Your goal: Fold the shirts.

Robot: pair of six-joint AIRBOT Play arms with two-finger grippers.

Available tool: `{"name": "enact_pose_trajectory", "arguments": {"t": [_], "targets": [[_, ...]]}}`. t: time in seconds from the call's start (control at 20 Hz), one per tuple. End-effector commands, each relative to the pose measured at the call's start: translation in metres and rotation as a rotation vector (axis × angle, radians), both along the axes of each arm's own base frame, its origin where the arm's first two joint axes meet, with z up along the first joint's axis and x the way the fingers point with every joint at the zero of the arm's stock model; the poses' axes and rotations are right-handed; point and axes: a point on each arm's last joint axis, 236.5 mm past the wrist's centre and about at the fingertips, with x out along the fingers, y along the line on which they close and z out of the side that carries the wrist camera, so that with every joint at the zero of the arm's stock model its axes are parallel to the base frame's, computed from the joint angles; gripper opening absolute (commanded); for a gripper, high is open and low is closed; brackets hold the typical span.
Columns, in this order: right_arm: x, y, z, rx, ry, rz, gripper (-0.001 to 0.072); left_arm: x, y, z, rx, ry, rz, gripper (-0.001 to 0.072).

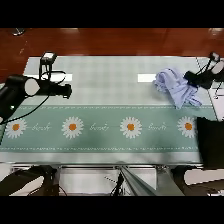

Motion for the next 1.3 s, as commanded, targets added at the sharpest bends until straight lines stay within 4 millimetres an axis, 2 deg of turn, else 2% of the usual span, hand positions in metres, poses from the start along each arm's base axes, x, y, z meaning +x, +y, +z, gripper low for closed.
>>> {"name": "enact_pose_trajectory", "arguments": {"t": [0.0, 0.05, 0.15, 0.2, 0.35, 0.4, 0.5, 0.55, 0.7, 0.8, 0.9, 1.0, 1.1, 1.2, 1.25], "targets": [[0.030, 0.030, 0.127, 0.062, -0.253, 0.100, 0.0016, -0.030, 0.034, 0.014, 0.033, 0.114, 0.049, 0.0700], [0.034, 0.037, 0.174, 0.062, -0.360, 0.116, 0.0016, -0.037, 0.039, 0.025, 0.013, 0.099, 0.071, 0.0701], [0.027, 0.051, 0.264, 0.051, -0.556, 0.152, 0.0016, -0.051, 0.034, 0.053, -0.075, 0.038, 0.096, 0.0700], [0.018, 0.060, 0.307, 0.045, -0.644, 0.176, 0.0016, -0.060, 0.026, 0.067, -0.122, -0.005, 0.092, 0.0700], [-0.019, 0.089, 0.410, 0.033, -0.868, 0.259, 0.0016, -0.093, -0.008, 0.098, -0.318, -0.118, 0.071, 0.0701], [-0.033, 0.101, 0.440, 0.039, -0.936, 0.291, 0.0016, -0.105, -0.019, 0.101, -0.380, -0.134, 0.065, 0.0701], [-0.061, 0.123, 0.487, 0.039, -1.047, 0.353, 0.0015, -0.129, -0.036, 0.093, -0.478, -0.117, 0.057, 0.0701], [-0.073, 0.132, 0.504, 0.018, -1.086, 0.378, 0.0015, -0.137, -0.040, 0.084, -0.502, -0.100, 0.057, 0.0700], [-0.100, 0.177, 0.547, -0.014, -1.195, 0.483, 0.0015, -0.154, -0.045, 0.053, -0.528, -0.031, 0.072, 0.0700], [-0.114, 0.203, 0.566, -0.014, -1.258, 0.536, 0.0015, -0.158, -0.045, 0.039, -0.530, 0.005, 0.082, 0.0701], [-0.131, 0.228, 0.578, -0.004, -1.304, 0.586, 0.0015, -0.159, -0.045, 0.034, -0.528, 0.017, 0.085, 0.0700], [-0.152, 0.259, 0.571, 0.008, -1.274, 0.686, 0.0015, -0.155, -0.044, 0.036, -0.530, -0.001, 0.090, 0.0700], [-0.167, 0.297, 0.536, 0.045, -1.153, 0.822, 0.0015, -0.150, -0.042, 0.039, -0.532, -0.028, 0.097, 0.0700], [-0.175, 0.337, 0.482, 0.166, -0.959, 0.918, 0.0015, -0.143, -0.040, 0.043, -0.522, -0.069, 0.087, 0.0700], [-0.176, 0.356, 0.448, 0.193, -0.860, 0.966, 0.0015, -0.139, -0.039, 0.046, -0.523, -0.089, 0.092, 0.0700]]}}
